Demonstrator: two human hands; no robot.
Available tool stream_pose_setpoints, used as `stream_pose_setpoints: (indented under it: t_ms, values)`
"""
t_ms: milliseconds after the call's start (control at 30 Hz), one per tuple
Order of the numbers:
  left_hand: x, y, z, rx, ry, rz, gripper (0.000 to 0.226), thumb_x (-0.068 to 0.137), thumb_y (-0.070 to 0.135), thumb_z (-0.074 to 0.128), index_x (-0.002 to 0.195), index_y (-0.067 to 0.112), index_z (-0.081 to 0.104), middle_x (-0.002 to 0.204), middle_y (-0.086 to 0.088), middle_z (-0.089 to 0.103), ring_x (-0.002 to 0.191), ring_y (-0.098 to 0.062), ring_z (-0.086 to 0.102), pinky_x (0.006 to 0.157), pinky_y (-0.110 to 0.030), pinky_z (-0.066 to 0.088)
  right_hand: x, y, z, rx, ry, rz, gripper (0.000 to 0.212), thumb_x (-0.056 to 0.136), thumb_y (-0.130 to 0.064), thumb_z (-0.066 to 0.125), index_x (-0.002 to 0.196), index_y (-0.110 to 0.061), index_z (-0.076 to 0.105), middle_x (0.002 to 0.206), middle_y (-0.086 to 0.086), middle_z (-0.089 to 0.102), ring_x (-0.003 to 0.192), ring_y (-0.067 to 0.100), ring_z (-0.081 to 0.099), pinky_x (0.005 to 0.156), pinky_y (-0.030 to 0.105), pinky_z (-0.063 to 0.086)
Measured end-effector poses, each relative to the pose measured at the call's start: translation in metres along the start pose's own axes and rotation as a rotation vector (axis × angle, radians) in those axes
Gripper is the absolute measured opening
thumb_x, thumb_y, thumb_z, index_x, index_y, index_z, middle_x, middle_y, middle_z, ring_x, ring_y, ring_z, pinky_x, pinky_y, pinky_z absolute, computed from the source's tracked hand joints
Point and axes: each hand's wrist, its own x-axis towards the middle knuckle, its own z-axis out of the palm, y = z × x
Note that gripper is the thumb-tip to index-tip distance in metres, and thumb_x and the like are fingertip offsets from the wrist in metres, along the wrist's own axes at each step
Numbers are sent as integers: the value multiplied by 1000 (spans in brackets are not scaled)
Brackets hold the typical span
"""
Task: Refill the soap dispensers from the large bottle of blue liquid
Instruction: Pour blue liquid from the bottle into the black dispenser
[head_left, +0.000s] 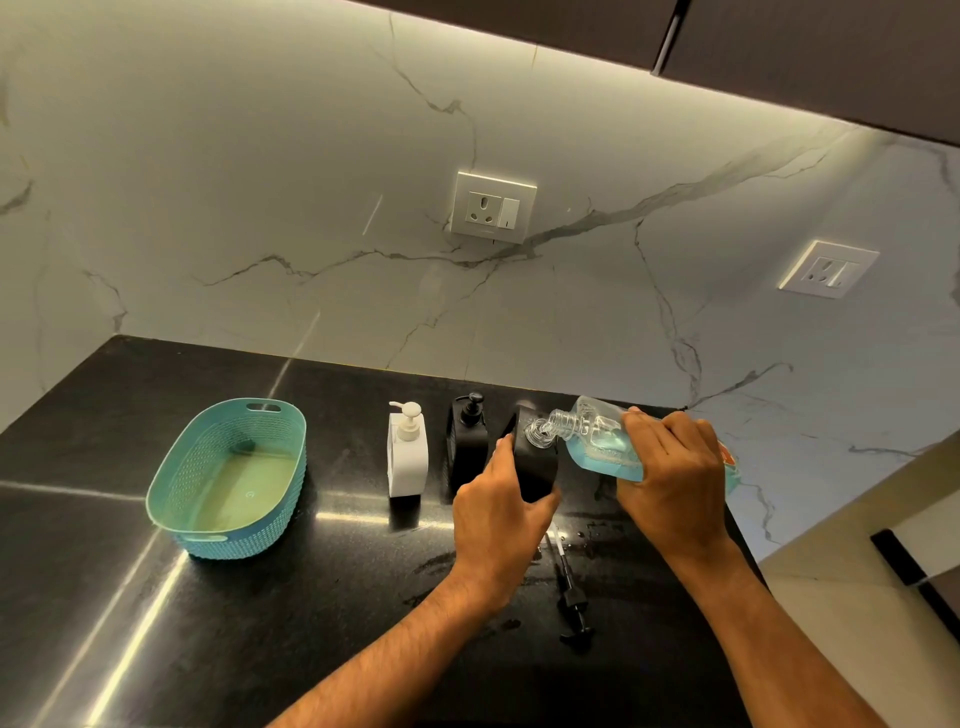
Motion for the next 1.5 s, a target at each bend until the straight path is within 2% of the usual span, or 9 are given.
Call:
stream_pose_setpoints:
  t_ms: [167, 500, 767, 933, 1067, 1233, 1500]
  values:
    - [0, 0, 0, -6, 6, 10, 63, 84, 45, 77, 137, 21, 52, 115, 8, 71, 99, -8, 71, 79, -6, 53, 0, 1, -1, -5, -10, 0, 67, 62, -21, 95, 121, 0, 69, 108, 14, 74, 92, 30, 65, 74, 36, 45]
    - [0, -3, 4, -8, 16, 21, 60, 85, 44, 77, 134, 23, 52, 112, 10, 70, 95, -6, 70, 77, -9, 56, 1, 1, -1, -4, -5, -10, 67, 62, -21, 95, 120, 0, 69, 108, 13, 74, 93, 30, 64, 76, 36, 45]
    - [0, -3, 3, -5, 19, 9, 59, 83, 48, 76, 131, 25, 52, 108, 12, 71, 91, -5, 70, 71, 2, 45, 2, 1, -2, -14, 5, -17, 66, 61, -20, 95, 118, -1, 70, 106, 13, 74, 93, 30, 64, 77, 32, 40]
    - [0, -4, 4, 1, 17, 12, 62, 83, 46, 78, 134, 24, 51, 111, 10, 71, 94, -6, 70, 75, -4, 51, 2, 0, -4, -13, -4, -18, 68, 60, -20, 96, 119, 0, 69, 106, 14, 74, 93, 30, 64, 75, 35, 45]
    - [-1, -4, 4, -7, 13, 13, 62, 84, 44, 79, 135, 23, 51, 113, 9, 71, 96, -7, 71, 77, -4, 51, 3, 0, -5, -18, -9, -16, 67, 60, -21, 96, 119, -1, 70, 107, 14, 74, 93, 30, 64, 75, 34, 43]
    - [-1, -3, 4, -5, 9, 11, 62, 85, 46, 77, 136, 22, 51, 114, 9, 71, 98, -8, 71, 79, -12, 57, 4, 0, -4, -17, -17, -16, 66, 61, -21, 96, 118, -1, 70, 106, 14, 74, 92, 30, 64, 76, 33, 42]
    - [-1, -2, 3, 3, 2, 2, 63, 84, 44, 79, 137, 20, 51, 114, 7, 71, 98, -9, 71, 80, -12, 57, 4, 0, -7, -21, -15, -22, 68, 59, -21, 96, 118, 0, 70, 107, 15, 74, 93, 31, 65, 75, 37, 46]
